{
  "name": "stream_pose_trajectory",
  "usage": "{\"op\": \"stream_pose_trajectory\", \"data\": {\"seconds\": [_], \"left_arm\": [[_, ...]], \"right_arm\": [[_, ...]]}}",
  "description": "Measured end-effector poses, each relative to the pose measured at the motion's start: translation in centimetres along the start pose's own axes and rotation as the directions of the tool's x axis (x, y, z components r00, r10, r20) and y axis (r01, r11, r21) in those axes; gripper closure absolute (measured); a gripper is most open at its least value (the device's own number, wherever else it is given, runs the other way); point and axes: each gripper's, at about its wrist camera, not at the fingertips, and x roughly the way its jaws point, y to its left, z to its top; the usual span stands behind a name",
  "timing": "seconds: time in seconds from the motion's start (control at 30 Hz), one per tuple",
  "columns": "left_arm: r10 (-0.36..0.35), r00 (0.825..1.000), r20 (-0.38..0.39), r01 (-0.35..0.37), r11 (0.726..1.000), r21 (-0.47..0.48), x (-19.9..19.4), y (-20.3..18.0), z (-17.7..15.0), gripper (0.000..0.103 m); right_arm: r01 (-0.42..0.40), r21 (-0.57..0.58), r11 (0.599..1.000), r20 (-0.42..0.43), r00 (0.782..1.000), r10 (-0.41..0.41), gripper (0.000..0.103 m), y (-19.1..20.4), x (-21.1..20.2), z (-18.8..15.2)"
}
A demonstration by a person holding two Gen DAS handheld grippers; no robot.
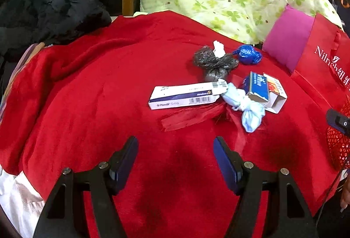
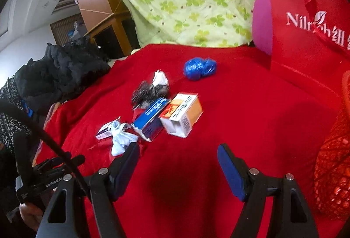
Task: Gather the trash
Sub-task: 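Move both grippers back over the remaining trash on the table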
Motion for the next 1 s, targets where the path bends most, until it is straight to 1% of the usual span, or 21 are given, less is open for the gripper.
{"op": "stream_pose_trajectory", "data": {"seconds": [0.2, 0.4, 0.47, 0.63, 0.73, 0.8, 0.83, 0.9, 1.0], "left_arm": [[-0.005, 1.0, -0.024, 0.004, 1.0, -0.022, 0.5, 0.7, -0.3, 0.031], [-0.015, 0.999, -0.032, 0.014, 0.999, -0.03, 0.9, 0.9, -0.4, 0.031], [-0.025, 0.999, -0.038, 0.024, 0.999, -0.036, 1.1, 1.0, -0.4, 0.031], [-0.029, 0.999, -0.039, 0.027, 0.998, -0.048, 1.3, 1.5, -0.4, 0.031], [-0.033, 0.999, -0.042, 0.03, 0.997, -0.065, 1.5, 2.0, -0.3, 0.031], [-0.035, 0.999, -0.04, 0.032, 0.997, -0.074, 1.6, 2.4, -0.2, 0.031], [-0.038, 0.999, -0.039, 0.035, 0.996, -0.077, 1.6, 2.5, -0.2, 0.031], [-0.046, 0.998, -0.037, 0.043, 0.996, -0.082, 1.7, 2.7, -0.1, 0.031], [-0.052, 0.998, -0.035, 0.049, 0.995, -0.087, 1.7, 3.0, 0.0, 0.031]], "right_arm": [[-0.026, 0.003, 1.0, -0.049, 0.998, 0.026, 0.026, 1.0, 1.7, -0.3], [-0.092, 0.022, 0.996, -0.067, 0.993, 0.093, 0.026, 2.4, 3.0, -0.3], [-0.127, 0.022, 0.992, -0.07, 0.989, 0.128, 0.026, 3.2, 3.5, -0.2], [-0.173, -0.031, 0.984, -0.07, 0.983, 0.171, 0.027, 5.6, 4.9, 0.0], [-0.201, -0.06, 0.978, -0.079, 0.977, 0.196, 0.031, 7.0, 6.1, 0.4], [-0.195, -0.079, 0.978, -0.085, 0.978, 0.188, 0.038, 7.5, 7.0, 0.7], [-0.187, -0.088, 0.978, -0.087, 0.98, 0.18, 0.039, 7.8, 7.5, 0.9], [-0.188, -0.094, 0.978, -0.099, 0.979, 0.179, 0.047, 8.2, 8.5, 1.2], [-0.205, -0.085, 0.975, -0.126, 0.973, 0.194, 0.05, 8.6, 10.1, 1.5]]}}
